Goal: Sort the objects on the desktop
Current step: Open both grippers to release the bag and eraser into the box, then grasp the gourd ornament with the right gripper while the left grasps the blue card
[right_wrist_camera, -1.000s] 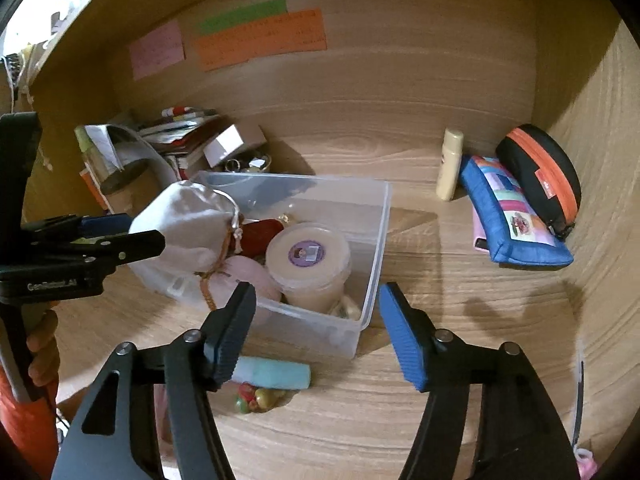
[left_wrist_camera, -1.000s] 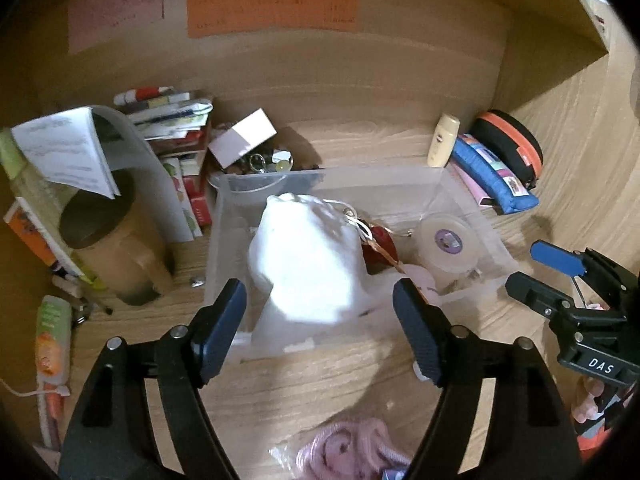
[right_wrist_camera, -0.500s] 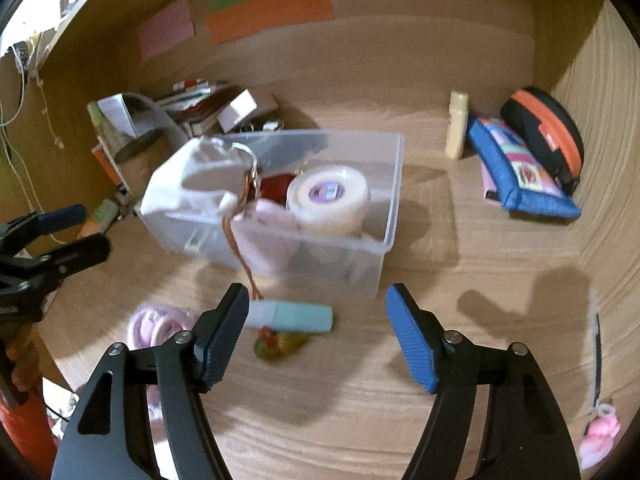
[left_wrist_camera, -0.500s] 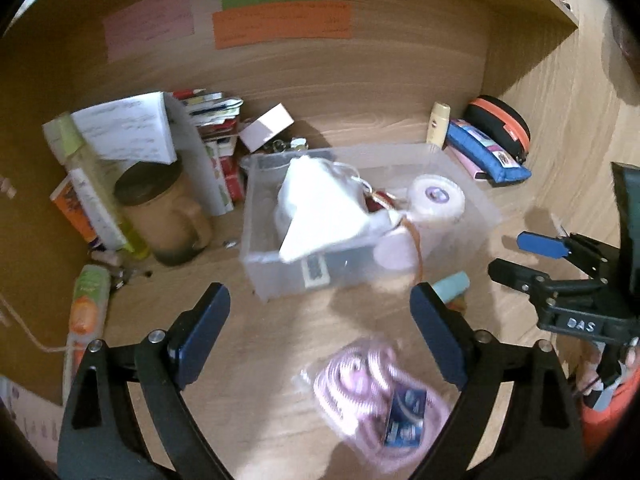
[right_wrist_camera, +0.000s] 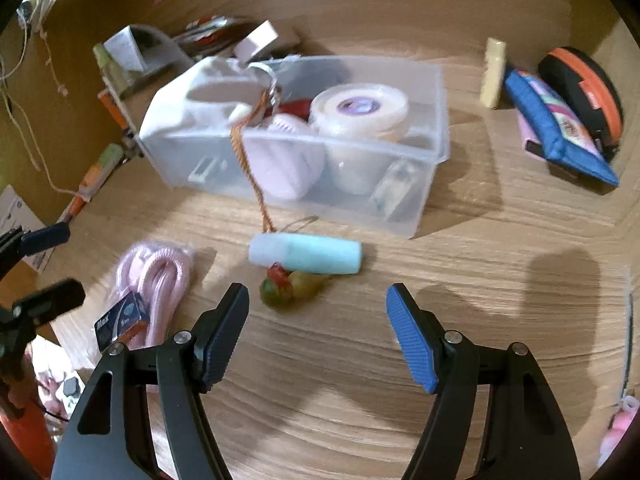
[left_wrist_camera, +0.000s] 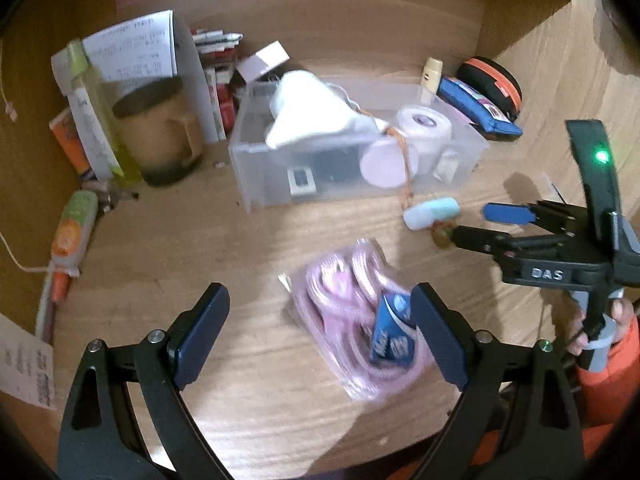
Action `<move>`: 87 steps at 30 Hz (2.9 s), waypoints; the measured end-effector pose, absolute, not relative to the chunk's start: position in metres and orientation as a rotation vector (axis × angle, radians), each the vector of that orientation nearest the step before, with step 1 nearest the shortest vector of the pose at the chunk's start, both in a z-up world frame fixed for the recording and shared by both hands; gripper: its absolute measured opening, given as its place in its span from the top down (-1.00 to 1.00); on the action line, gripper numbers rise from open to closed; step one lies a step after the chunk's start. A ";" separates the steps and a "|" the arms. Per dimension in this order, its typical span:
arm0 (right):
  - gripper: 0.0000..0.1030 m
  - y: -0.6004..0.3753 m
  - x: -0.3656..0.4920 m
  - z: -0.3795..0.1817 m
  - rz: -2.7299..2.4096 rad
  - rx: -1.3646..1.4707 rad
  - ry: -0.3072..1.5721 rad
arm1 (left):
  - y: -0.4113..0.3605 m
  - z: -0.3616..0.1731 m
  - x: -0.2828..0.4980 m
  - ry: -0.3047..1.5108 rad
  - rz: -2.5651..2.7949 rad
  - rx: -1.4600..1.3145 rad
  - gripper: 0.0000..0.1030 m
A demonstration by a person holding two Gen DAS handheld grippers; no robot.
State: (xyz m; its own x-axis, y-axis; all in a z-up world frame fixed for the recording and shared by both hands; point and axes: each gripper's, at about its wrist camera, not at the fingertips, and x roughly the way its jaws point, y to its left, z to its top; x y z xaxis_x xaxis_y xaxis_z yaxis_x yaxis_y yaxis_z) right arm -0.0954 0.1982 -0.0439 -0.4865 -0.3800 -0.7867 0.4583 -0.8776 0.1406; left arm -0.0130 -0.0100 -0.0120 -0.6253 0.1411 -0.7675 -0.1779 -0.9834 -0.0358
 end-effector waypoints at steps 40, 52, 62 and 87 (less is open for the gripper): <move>0.24 0.202 -0.057 0.029 -2.412 0.912 0.081 | 0.020 -0.037 -0.008 0.043 2.566 -1.271 0.36; 0.24 0.208 -0.057 0.046 -2.426 0.860 0.042 | 0.013 -0.022 -0.007 -0.010 2.612 -1.232 0.50; 0.24 0.211 -0.065 0.060 -2.464 0.818 0.020 | -0.002 0.015 -0.013 -0.058 2.716 -1.096 0.50; 0.24 0.184 -0.130 0.074 -2.490 0.747 0.099 | -0.044 0.058 -0.094 -0.185 2.825 -0.967 0.50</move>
State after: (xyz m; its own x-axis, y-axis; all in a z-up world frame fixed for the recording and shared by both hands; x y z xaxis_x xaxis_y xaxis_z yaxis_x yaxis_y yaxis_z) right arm -0.1301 0.1836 0.0737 -0.7047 -0.4718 -0.5299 0.5123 -0.8551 0.0800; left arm -0.0939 -0.0435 0.0576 -0.7809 0.1806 -0.5980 -0.1010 -0.9812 -0.1644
